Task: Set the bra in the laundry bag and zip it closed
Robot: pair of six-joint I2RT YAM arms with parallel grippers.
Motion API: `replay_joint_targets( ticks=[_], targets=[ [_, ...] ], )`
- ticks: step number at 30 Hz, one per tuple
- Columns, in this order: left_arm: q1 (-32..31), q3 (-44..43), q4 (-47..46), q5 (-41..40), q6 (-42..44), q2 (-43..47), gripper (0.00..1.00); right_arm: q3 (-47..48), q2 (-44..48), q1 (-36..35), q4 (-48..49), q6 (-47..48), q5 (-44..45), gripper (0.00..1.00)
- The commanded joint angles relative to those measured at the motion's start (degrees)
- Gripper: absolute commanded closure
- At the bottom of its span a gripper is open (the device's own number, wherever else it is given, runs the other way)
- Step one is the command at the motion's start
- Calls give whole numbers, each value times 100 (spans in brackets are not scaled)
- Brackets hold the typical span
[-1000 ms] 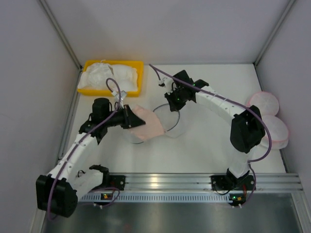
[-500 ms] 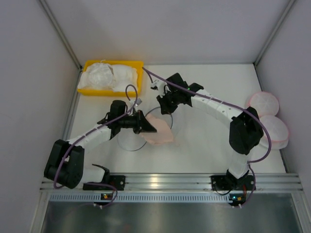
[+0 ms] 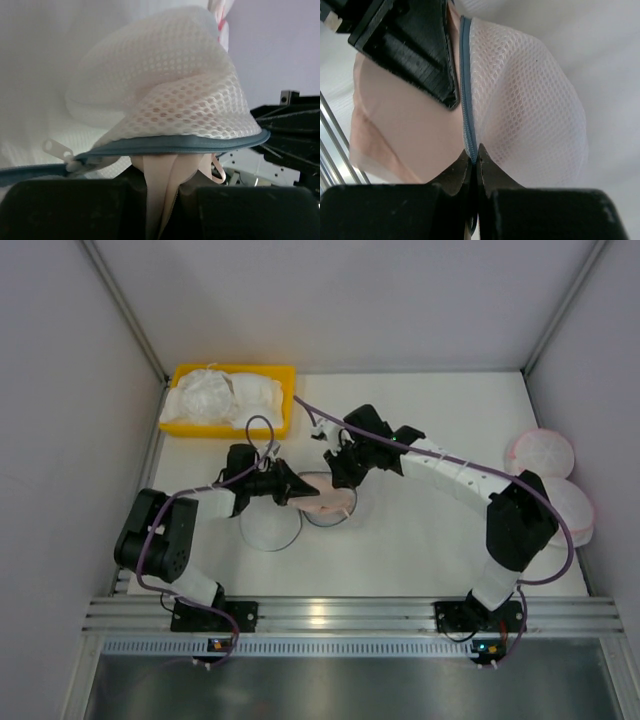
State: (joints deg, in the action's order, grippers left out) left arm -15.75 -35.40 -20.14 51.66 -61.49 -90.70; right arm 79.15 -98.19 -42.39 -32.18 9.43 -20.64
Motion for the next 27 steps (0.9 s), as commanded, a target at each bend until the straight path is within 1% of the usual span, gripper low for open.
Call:
replay_joint_targets(
  ticks=[1, 2, 3, 4, 5, 6, 8, 9, 10, 11, 12, 13, 14, 16, 17, 19, 20, 22, 24, 26, 27],
  targets=[
    [221, -169, -580, -646, -135, 131, 100, -32, 310, -94, 309, -46, -27, 100],
    [239, -178, -274, -883, -117, 218, 100, -6, 257, -94, 292, -125, -80, 100],
    [239, -152, -280, -1251, -222, 280, 100, 3, 213, -103, 274, -230, -245, 100],
    [221, -126, -262, -1420, -310, 324, 100, 21, 152, -103, 265, -318, -352, 100],
    [204, -169, 77, -1596, -337, 429, 100, 38, 38, -103, 274, -545, -466, 100],
    [186, -248, 394, -2059, -206, 499, 100, 47, -15, -94, 309, -678, -719, 100],
    [72, -537, 1001, -2562, -21, 701, 100, 74, -164, -94, 405, -1204, -993, 100],
    [11, -643, 1534, -2756, 110, 720, 100, 82, -217, -94, 536, -1363, -1255, 100],
    [-111, -748, 1748, -3062, 129, 685, 100, 100, -261, -94, 599, -1522, -1380, 100],
    [-165, -932, 1890, -3144, 94, 641, 100, 135, -340, -94, 704, -1845, -1503, 100],
    [-209, -1021, 2257, -3214, -19, 589, 100, 144, -384, -85, 914, -2022, -1730, 100],
    [-322, -1117, 2425, -3380, -38, 536, 100, 153, -428, -76, 1046, -2198, -1846, 100],
    [-402, -1379, 2636, -3486, -21, 448, 100, 179, -525, -59, 1152, -2548, -1951, 100],
    [-682, -1575, 2961, -3784, 49, 369, 100, 170, -613, 2, 1546, -2875, -2215, 100],
    [-780, -1732, 3085, -3969, 111, 264, 100, 101, -683, 38, 1679, -3181, -2277, 100],
    [-1051, -1856, 3375, -4198, 313, 114, 100, 13, -727, 195, 2091, -3499, -2452, 100],
    [-1105, -1865, 3411, -4399, 348, -26, 100, -101, -719, 274, 2259, -3831, -2514, 100],
    [-1255, -1866, 3438, -4524, 497, -254, 98, -233, -719, 546, 2540, -4280, -2734, 100],
    [-1351, -1927, 3447, -4787, 751, -457, 98, -418, -675, 740, 2971, -4528, -2926, 100],
    [-1492, -2085, 3595, -5033, 945, -765, 91, -549, -631, 1013, 3121, -4678, -3007, 100],
    [-1580, -2129, 3622, -5321, 1173, -835, 86, -585, -596, 1074, 3078, -4635, -3016, 100]
  ],
)
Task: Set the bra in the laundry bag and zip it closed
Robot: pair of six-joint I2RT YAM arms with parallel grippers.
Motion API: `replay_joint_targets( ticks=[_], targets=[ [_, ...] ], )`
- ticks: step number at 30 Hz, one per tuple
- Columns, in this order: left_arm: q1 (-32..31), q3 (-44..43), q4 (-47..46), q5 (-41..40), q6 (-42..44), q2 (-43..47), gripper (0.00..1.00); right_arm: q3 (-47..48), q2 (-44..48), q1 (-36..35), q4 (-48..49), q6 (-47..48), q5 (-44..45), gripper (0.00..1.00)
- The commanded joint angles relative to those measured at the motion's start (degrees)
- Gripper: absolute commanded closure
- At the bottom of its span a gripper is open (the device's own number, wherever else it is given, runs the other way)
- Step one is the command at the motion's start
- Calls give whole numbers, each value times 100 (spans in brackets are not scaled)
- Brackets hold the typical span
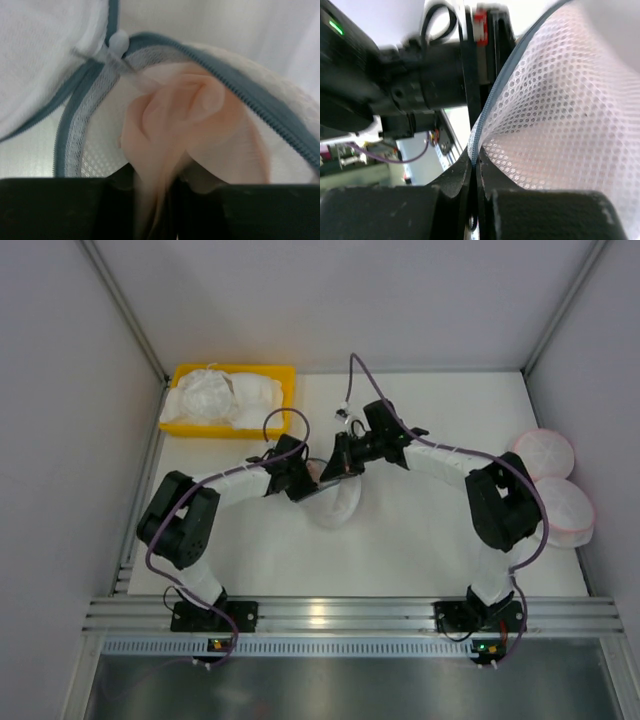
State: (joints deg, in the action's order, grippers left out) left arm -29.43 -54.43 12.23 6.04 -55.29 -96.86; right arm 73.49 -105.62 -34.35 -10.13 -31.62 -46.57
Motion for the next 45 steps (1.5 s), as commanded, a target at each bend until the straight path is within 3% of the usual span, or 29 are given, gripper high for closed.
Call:
replay_joint_targets(
  ticks=[1, 4, 8, 12, 17, 20, 24, 26, 28, 33, 36, 40, 45],
  targets=[
    [-221, -321, 429, -832, 658, -280, 75, -37, 173, 393, 742, -286, -406, 100],
    [-230, -401, 526, -1026, 1080, -1, 46, -168, 393, 508, 276, 267, -266, 100],
    [-230, -594, 509, -693, 1852, 614, 14, -475, 560, 455, 11, 665, -125, 100],
    [-221, -761, 526, -535, 2425, 1308, 4, -783, 666, 438, 73, 841, -11, 100],
    [-19, -595, 753, -534, 2838, 2381, 5, -1021, 841, 490, 73, 991, 148, 100],
    [438, -314, 904, -771, 3155, 2821, 11, -1109, 877, 526, 29, 1061, 183, 100],
    [1787, 90, 1167, -158, 3340, 2945, 23, -1206, 859, 605, 29, 1087, 183, 100],
    [2455, 231, 1264, 150, 3576, 2735, 30, -1241, 842, 657, 37, 1105, 192, 100],
    [2705, 328, 1256, 187, 3691, 2436, 37, -1241, 816, 675, 29, 1131, 192, 100],
    [3153, 311, 1212, 274, 3920, 1567, 37, -1232, 806, 719, -85, 1254, 192, 100],
    [3233, 328, 896, 748, 3947, 1136, 32, -1258, 815, 745, -138, 1333, 209, 100],
    [3251, 513, 247, 1171, 3719, 757, 31, -1259, 798, 763, -208, 1386, 209, 100],
    [3216, 382, -141, 1189, 3428, 56, 43, -1232, 780, 781, -287, 1500, 209, 100]
  ],
)
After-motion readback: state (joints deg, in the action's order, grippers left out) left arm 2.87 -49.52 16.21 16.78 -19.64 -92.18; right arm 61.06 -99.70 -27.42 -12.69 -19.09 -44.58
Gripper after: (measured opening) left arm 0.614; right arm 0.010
